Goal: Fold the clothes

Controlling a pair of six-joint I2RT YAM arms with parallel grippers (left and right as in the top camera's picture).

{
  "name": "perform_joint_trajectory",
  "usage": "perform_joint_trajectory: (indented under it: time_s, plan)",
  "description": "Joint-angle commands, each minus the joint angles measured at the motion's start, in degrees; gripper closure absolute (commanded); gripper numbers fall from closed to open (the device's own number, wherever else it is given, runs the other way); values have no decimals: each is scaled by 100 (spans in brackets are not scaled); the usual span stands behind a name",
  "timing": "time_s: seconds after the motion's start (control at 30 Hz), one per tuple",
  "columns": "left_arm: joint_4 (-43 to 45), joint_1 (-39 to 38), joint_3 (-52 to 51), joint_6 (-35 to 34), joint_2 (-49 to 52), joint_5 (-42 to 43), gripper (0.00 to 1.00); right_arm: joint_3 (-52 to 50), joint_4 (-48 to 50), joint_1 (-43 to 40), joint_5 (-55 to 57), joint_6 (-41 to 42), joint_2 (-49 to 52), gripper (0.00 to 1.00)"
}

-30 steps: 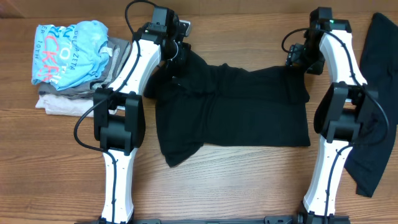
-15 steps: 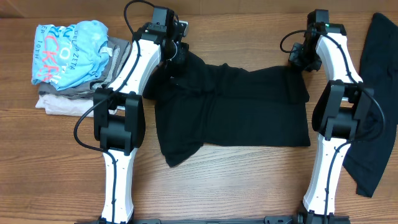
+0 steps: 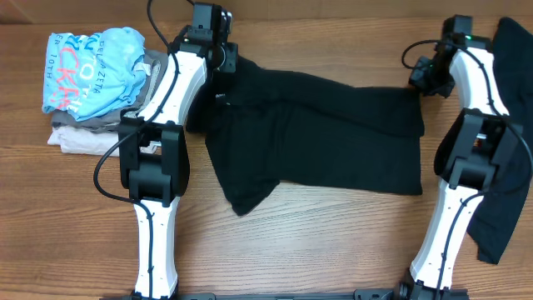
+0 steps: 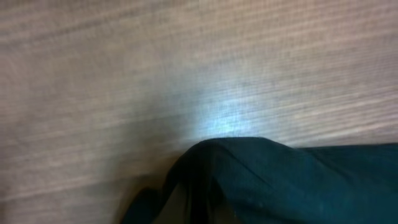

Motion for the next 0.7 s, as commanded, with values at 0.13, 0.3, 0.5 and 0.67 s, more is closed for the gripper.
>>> perform_joint_trajectory:
  time_s: [0.13, 0.3, 0.5, 0.67]
  plan:
    - [391, 20, 151, -81, 70, -136, 64, 437, 79, -24, -170, -304, 37, 44]
    - [302, 22, 153, -79, 46, -136, 5, 678, -225, -35, -210, -297, -138, 12]
    - [-216, 118, 157, -90, -599, -153, 0, 1556, -1639, -94, -221, 195, -1252, 5]
    - [-1545, 131, 157, -105, -2041, 326, 0, 1912, -2800, -94, -723, 310, -2326, 4]
